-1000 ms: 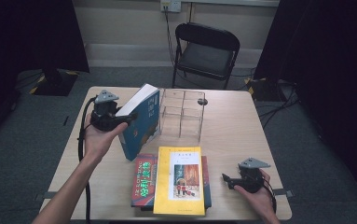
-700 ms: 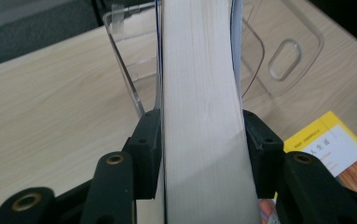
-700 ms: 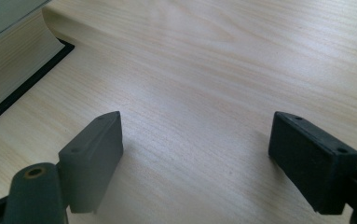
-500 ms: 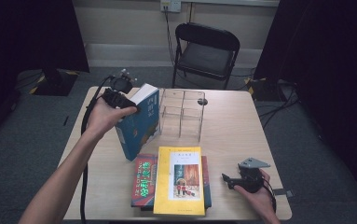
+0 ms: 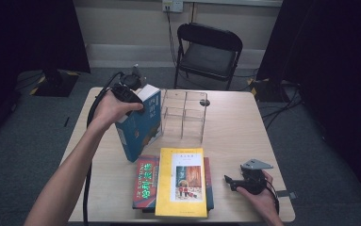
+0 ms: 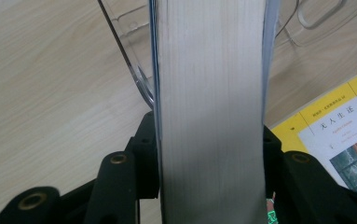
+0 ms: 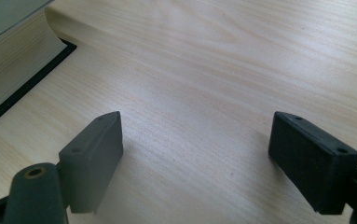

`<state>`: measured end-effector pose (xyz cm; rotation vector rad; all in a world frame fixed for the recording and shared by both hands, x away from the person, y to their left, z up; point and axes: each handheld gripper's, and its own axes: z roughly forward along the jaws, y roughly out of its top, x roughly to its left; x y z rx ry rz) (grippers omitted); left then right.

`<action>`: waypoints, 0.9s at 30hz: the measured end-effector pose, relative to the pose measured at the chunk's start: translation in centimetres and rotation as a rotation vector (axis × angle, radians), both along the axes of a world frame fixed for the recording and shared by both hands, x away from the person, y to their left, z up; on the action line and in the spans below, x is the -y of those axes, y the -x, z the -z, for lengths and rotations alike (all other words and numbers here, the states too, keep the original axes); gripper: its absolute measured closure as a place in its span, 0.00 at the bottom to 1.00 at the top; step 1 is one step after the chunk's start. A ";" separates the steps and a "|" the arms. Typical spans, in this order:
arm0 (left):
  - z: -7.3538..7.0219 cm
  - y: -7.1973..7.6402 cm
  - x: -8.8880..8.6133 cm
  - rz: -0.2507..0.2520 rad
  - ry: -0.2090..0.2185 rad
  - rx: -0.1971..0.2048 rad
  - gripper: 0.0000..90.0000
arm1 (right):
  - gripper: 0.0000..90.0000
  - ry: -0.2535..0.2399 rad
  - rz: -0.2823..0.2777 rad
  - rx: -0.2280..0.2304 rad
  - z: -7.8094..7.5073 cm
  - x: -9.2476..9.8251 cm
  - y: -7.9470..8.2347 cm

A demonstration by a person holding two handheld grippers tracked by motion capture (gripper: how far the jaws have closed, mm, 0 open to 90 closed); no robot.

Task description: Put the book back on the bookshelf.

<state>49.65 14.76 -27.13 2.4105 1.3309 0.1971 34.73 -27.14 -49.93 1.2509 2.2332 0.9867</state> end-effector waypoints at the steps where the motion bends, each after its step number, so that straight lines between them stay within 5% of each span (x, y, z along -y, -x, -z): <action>1: 0.1 -0.1 0.1 0.005 -0.004 0.001 0.62 | 0.20 0.000 -0.001 0.000 0.0 0.0 0.0; 3: 0.5 -0.3 0.3 0.008 -0.015 -0.019 0.61 | 0.20 -0.001 -0.001 0.000 0.0 0.0 0.0; 8: 1.1 -0.4 0.1 0.001 -0.022 0.015 0.60 | 0.20 -0.001 -0.003 0.000 0.0 0.0 0.0; 11: 1.4 -0.5 -0.2 -0.007 -0.017 -0.012 0.58 | 0.20 0.000 -0.004 0.000 0.0 0.0 0.0; 15: 1.4 -0.7 -0.2 -0.001 -0.046 -0.011 0.62 | 0.20 0.000 -0.004 0.000 0.0 0.0 0.0; 27: 0.9 -0.6 0.1 -0.039 -0.041 -0.035 0.68 | 0.20 -0.002 -0.004 0.000 0.0 0.0 0.0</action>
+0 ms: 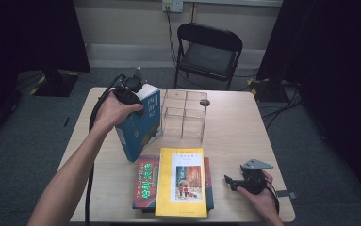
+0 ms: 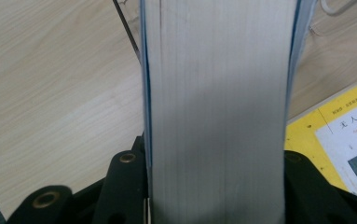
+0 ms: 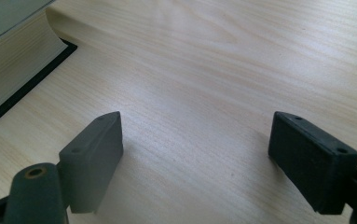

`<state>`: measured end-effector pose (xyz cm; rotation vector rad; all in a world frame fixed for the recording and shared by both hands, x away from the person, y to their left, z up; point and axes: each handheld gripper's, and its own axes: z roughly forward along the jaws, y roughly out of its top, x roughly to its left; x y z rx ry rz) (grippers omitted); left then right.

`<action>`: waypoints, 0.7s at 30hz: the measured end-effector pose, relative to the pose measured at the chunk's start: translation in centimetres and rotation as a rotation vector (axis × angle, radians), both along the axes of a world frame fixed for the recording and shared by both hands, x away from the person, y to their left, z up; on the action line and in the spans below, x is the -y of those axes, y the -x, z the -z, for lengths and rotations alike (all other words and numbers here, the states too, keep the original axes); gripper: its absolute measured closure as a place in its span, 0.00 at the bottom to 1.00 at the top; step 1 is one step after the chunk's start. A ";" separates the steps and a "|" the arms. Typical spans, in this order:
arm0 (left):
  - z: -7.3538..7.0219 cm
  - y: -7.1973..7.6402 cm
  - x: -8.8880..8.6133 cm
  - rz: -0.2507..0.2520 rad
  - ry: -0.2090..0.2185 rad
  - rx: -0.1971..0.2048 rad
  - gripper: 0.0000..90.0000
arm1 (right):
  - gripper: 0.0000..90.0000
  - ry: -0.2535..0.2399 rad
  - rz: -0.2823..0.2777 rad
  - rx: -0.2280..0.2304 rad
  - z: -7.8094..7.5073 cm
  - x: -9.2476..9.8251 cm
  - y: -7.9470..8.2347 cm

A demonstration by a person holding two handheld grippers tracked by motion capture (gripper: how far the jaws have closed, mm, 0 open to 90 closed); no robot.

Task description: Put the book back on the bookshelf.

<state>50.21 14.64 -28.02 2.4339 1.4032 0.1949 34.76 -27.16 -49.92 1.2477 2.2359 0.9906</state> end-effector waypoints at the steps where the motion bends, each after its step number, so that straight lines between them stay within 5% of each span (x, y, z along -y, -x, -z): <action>1: 0.0 -0.1 0.0 -0.005 0.004 -0.002 0.68 | 0.20 0.001 0.000 0.000 0.0 0.0 0.0; 12: -0.6 -1.4 0.2 -0.047 0.025 -0.003 0.68 | 0.20 0.001 0.000 0.000 0.0 0.0 0.0; 21: -1.1 -4.7 1.2 -0.119 0.028 0.007 0.68 | 0.20 -0.010 0.001 -0.005 0.0 0.1 -0.1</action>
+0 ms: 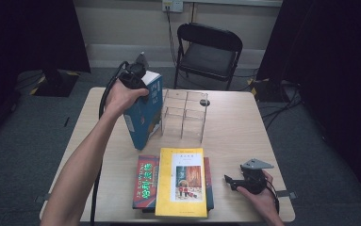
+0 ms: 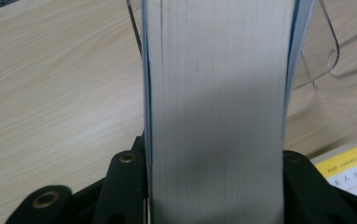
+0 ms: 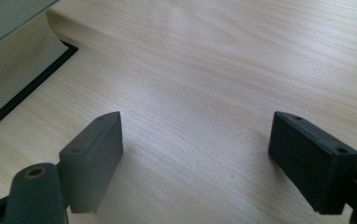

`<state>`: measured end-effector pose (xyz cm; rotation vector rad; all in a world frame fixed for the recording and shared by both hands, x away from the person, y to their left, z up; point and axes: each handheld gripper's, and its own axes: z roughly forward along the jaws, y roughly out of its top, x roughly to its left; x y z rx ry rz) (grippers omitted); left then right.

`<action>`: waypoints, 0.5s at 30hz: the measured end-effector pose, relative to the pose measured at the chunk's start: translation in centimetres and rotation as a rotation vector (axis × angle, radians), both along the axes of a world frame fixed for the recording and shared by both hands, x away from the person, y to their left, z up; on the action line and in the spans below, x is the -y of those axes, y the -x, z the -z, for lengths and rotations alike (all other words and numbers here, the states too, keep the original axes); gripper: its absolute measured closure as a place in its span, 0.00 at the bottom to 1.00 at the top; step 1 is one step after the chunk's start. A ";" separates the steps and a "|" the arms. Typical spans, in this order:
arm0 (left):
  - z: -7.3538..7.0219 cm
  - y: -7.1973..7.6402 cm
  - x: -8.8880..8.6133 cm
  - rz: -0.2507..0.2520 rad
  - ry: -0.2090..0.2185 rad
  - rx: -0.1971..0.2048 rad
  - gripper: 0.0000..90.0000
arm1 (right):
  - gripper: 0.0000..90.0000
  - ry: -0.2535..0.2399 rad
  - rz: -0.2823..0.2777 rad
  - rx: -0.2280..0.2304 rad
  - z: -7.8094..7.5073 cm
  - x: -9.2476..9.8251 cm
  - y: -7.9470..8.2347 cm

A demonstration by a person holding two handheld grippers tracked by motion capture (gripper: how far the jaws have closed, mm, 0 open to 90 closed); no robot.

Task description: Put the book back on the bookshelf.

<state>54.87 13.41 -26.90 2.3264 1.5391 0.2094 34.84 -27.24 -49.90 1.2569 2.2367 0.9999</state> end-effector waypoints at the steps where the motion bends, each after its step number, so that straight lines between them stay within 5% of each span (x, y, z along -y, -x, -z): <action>1: 0.0 -0.3 0.1 -0.005 0.004 0.005 0.68 | 0.20 0.000 0.000 0.000 0.0 0.0 0.0; 15: 1.3 -1.9 0.3 -0.050 0.017 0.055 0.68 | 0.20 -0.006 -0.005 0.000 0.0 0.1 0.0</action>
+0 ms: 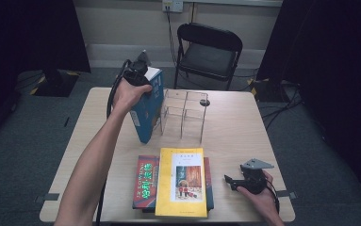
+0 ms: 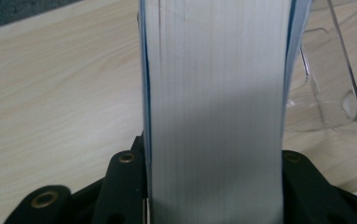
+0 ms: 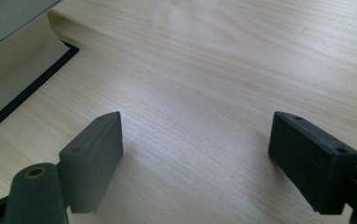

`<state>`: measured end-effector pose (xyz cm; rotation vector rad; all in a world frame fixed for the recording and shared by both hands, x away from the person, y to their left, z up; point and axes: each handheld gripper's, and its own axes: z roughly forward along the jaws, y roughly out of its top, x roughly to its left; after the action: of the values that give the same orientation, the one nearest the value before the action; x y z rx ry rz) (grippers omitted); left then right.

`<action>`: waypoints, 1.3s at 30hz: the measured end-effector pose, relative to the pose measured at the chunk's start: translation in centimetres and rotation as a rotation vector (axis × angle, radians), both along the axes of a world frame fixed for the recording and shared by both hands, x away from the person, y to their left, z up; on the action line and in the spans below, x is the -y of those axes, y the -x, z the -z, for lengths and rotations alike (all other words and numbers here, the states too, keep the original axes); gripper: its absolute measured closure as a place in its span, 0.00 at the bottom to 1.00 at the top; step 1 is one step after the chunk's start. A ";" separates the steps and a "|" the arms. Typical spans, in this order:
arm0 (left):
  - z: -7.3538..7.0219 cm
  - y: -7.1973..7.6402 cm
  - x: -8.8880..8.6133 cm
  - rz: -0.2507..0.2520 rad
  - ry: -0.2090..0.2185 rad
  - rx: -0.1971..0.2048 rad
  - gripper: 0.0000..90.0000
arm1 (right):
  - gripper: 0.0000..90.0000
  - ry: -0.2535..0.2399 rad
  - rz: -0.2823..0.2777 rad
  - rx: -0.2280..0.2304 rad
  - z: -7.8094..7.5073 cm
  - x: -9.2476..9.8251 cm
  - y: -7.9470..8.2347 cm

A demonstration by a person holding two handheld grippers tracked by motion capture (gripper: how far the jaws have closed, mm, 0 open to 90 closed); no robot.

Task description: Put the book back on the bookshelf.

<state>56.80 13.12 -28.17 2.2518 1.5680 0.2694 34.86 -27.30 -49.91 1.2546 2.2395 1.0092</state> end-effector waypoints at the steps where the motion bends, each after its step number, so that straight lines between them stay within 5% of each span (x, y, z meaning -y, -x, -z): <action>1: 0.0 0.0 -0.1 0.004 -0.003 0.004 0.68 | 0.20 0.002 0.000 0.000 0.0 0.0 0.0; 9: -0.6 1.6 0.0 0.027 -0.003 0.104 0.63 | 0.20 0.006 -0.004 0.001 0.0 -0.1 0.1; 16: -0.6 2.8 -1.7 0.023 0.058 0.184 0.57 | 0.20 0.012 -0.008 0.005 0.0 -0.1 0.1; 21: 0.2 3.7 -3.1 0.014 0.147 0.263 0.52 | 0.20 0.013 -0.008 0.005 0.0 -0.2 0.1; 23: 0.4 4.3 -3.4 0.020 0.179 0.330 0.51 | 0.20 0.016 -0.008 0.006 0.0 -0.2 0.1; 27: 1.1 5.7 -3.5 0.054 0.186 0.434 0.47 | 0.20 0.016 -0.007 0.006 0.0 -0.2 0.1; 35: 3.6 7.8 -4.9 0.042 0.265 0.530 0.47 | 0.20 0.017 -0.006 0.006 0.0 -0.2 0.1; 39: 4.9 9.0 -4.9 0.044 0.253 0.596 0.50 | 0.20 0.017 -0.005 0.006 0.0 -0.2 0.1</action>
<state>47.76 18.01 -33.09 1.7832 1.1588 0.6249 34.71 -27.09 -49.93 1.2379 2.2431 0.9926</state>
